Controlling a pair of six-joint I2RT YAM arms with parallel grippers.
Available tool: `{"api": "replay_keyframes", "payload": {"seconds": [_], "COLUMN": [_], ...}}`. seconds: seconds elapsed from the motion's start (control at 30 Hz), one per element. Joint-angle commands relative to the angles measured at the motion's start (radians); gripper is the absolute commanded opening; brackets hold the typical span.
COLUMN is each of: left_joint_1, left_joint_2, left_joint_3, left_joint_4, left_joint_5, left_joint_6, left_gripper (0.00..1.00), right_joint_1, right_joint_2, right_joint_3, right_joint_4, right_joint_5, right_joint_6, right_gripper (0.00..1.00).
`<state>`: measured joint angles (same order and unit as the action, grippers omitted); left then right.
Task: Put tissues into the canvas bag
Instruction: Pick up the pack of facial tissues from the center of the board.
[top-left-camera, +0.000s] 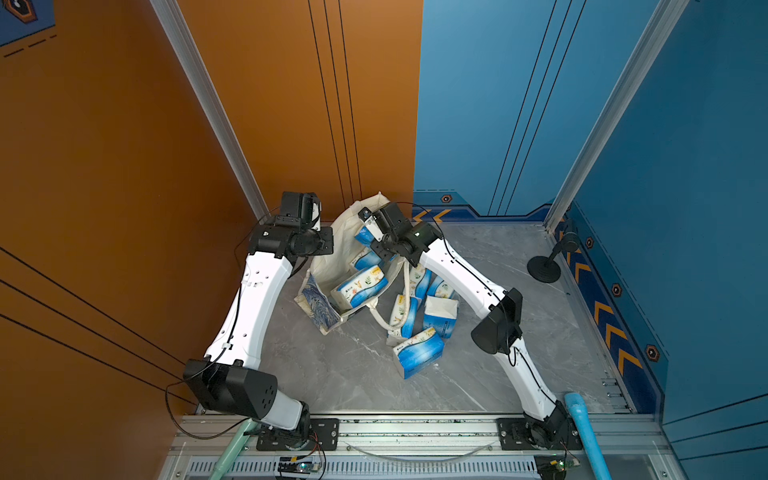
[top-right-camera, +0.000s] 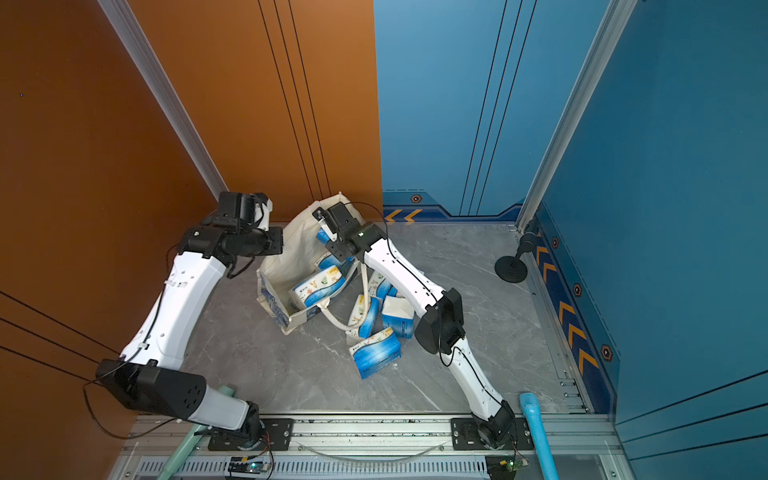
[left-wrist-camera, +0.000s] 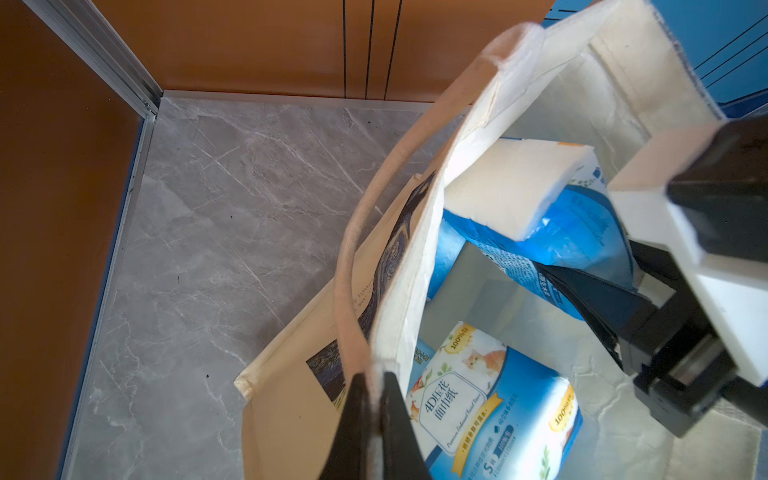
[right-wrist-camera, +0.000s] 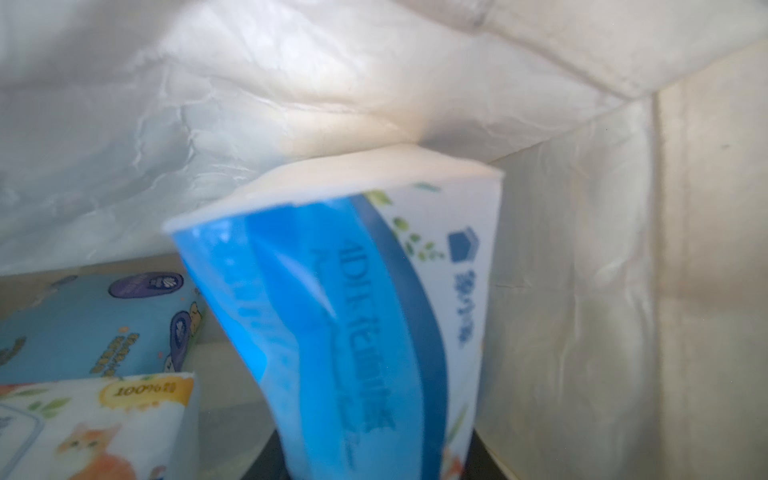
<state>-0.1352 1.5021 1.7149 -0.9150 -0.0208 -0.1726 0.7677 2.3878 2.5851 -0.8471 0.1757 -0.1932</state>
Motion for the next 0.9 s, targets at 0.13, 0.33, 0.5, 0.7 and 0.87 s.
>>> {"api": "replay_keyframes", "payload": {"seconds": [0.13, 0.33, 0.5, 0.7, 0.87], "left_joint_1": [0.034, 0.043, 0.054, 0.066, 0.078], "left_joint_2": [-0.005, 0.007, 0.019, 0.032, 0.036], "left_joint_3": [-0.017, -0.017, -0.014, -0.012, -0.012], "left_joint_4": [-0.005, -0.005, -0.005, -0.006, -0.005], "left_joint_5": [0.038, 0.048, 0.055, 0.069, 0.078], "left_joint_6": [0.005, 0.007, 0.01, 0.018, 0.029], "left_gripper": [0.0, 0.0, 0.0, 0.0, 0.0], "right_joint_1": [-0.032, -0.059, -0.093, -0.097, -0.121], "right_joint_2": [0.084, 0.049, -0.06, -0.251, -0.395], "right_joint_3": [0.04, 0.036, 0.009, -0.108, -0.27], "right_joint_4": [0.057, 0.045, 0.042, 0.06, 0.064], "right_joint_5": [-0.061, -0.175, -0.316, -0.349, -0.253], "right_joint_6": [0.089, 0.167, 0.211, 0.225, 0.237], "right_gripper": [0.42, 0.59, 0.75, 0.76, 0.74]}}
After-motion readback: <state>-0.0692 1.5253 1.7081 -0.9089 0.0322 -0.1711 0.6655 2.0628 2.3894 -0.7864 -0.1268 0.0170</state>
